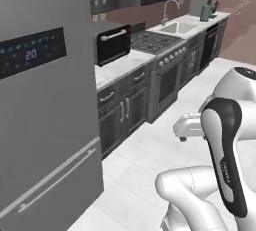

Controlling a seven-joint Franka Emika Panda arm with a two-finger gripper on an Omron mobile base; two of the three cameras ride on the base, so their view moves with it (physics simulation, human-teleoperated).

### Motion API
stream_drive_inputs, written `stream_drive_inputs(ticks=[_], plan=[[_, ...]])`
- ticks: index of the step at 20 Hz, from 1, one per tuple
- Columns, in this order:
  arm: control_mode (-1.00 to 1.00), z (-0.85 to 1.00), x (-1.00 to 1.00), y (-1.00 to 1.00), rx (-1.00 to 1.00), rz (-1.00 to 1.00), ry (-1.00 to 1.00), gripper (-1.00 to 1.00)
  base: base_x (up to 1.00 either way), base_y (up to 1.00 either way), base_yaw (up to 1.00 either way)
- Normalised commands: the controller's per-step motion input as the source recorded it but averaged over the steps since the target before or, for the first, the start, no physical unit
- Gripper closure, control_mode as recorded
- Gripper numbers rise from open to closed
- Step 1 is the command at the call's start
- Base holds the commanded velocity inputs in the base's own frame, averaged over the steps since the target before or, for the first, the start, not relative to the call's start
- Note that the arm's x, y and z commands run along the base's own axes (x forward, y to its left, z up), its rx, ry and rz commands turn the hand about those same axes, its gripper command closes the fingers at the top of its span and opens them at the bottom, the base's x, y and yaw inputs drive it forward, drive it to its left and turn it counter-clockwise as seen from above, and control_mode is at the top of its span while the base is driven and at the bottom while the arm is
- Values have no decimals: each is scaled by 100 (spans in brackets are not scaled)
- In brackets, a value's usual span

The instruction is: Navigate to the stove.

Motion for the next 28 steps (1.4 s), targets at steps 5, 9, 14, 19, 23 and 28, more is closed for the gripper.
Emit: stream_drive_inputs(ticks=[5,9,14,19,23,28], plan=[[100,0,0,0,0,0,0,-100,1,-5,-94],[100,0,0,0,0,0,0,-100,57,-17,-69],[100,0,0,0,0,0,0,-100,100,-34,-16],[100,0,0,0,0,0,0,-100,100,-23,-8],[100,0,0,0,0,0,0,-100,100,4,-8],[100,0,0,0,0,0,0,-100,100,17,6]])
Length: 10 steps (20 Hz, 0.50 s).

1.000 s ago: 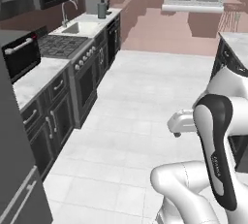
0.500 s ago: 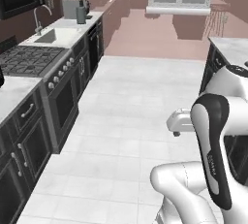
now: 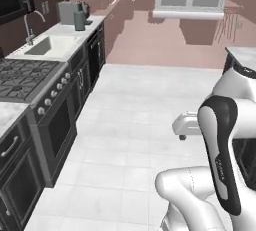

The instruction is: Navigate to the stove.

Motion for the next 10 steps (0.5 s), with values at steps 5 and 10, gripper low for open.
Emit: stream_drive_inputs(ticks=[5,10], plan=[[100,0,0,0,0,0,0,-100,100,3,36],[100,0,0,0,0,0,0,-100,100,0,62]])
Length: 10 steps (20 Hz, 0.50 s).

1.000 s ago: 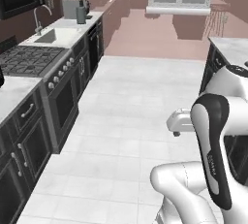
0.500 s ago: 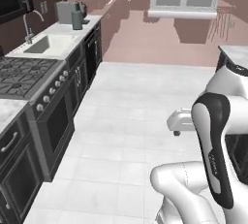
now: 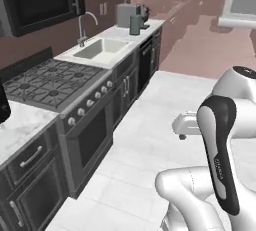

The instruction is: Navigate to the stove.

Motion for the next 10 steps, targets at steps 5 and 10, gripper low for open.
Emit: stream_drive_inputs(ticks=[5,10], plan=[[100,0,0,0,0,0,0,-100,100,-14,74],[100,0,0,0,0,0,0,-100,100,-22,72]])
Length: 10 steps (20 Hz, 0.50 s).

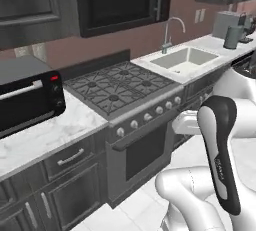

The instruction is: Navigate to the stove.

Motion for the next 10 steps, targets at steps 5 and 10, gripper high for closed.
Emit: stream_drive_inputs(ticks=[5,10], plan=[[100,0,0,0,0,0,0,-100,100,-24,72],[100,0,0,0,0,0,0,-100,90,-82,59]])
